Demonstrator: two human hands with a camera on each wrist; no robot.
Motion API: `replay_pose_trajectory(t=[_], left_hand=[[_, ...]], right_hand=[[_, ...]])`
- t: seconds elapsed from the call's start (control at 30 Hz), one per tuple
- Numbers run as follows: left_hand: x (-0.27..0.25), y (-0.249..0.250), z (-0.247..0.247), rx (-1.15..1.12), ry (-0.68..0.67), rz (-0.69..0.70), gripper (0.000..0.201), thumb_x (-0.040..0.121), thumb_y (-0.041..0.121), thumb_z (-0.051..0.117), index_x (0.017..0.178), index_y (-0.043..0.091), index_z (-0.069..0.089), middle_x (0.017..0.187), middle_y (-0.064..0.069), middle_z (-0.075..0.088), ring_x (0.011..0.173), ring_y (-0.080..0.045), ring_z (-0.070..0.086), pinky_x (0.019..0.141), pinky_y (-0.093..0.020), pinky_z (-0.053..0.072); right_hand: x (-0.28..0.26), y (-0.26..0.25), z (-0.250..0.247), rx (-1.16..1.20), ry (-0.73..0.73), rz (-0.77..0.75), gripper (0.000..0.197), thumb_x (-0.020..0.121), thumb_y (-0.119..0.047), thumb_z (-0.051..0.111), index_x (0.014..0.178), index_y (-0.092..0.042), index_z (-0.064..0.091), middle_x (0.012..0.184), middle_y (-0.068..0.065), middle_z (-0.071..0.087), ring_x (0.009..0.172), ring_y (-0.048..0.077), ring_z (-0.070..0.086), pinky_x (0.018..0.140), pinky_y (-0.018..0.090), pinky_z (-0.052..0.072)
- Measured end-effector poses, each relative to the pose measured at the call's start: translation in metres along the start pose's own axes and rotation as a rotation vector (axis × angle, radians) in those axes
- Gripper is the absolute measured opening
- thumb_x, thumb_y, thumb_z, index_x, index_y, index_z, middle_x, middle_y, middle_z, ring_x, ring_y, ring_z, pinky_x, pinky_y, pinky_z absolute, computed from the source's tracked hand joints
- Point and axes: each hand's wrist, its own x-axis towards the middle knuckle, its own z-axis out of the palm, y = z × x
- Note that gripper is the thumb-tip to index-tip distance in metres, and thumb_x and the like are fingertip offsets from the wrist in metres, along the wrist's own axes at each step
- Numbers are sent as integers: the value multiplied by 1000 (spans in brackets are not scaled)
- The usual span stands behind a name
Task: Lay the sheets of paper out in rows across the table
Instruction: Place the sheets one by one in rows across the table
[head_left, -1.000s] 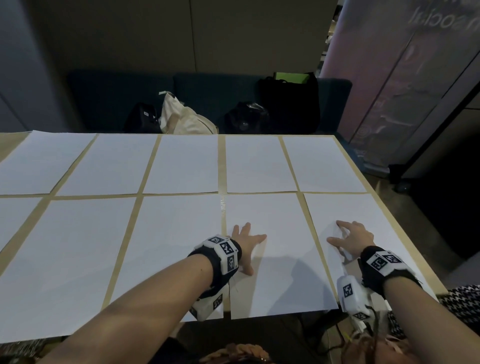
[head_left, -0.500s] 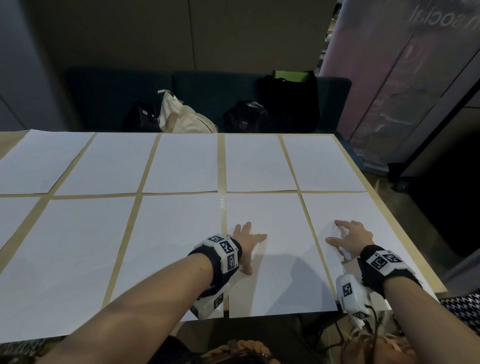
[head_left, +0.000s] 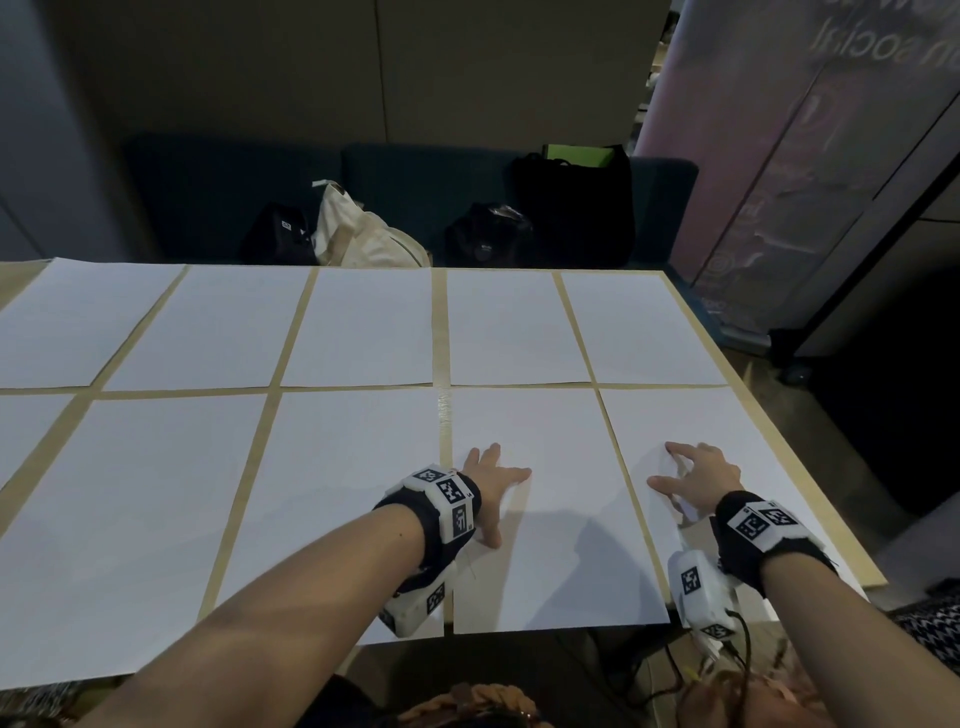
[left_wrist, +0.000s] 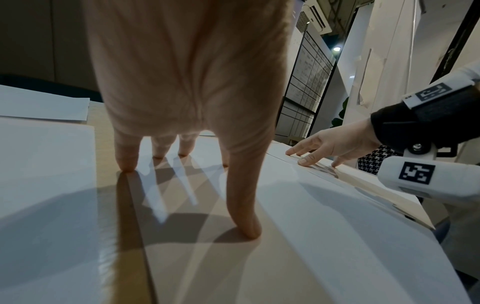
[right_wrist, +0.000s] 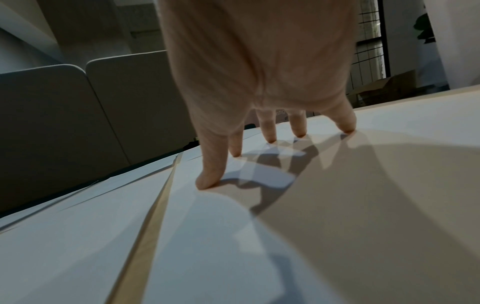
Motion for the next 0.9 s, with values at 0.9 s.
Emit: replay_pose_trajectory(t=[0.9], left_hand=[[-5,-6,-1,-34,21,-35,95,76,22,73,149,28,13,156,-13,3,144,-36,1,107,-53,34]], right_hand=[[-10,-8,1,45,36,22,63,77,-39,71,133,-22,49,152,13,28,139,35,25,113,54,21]])
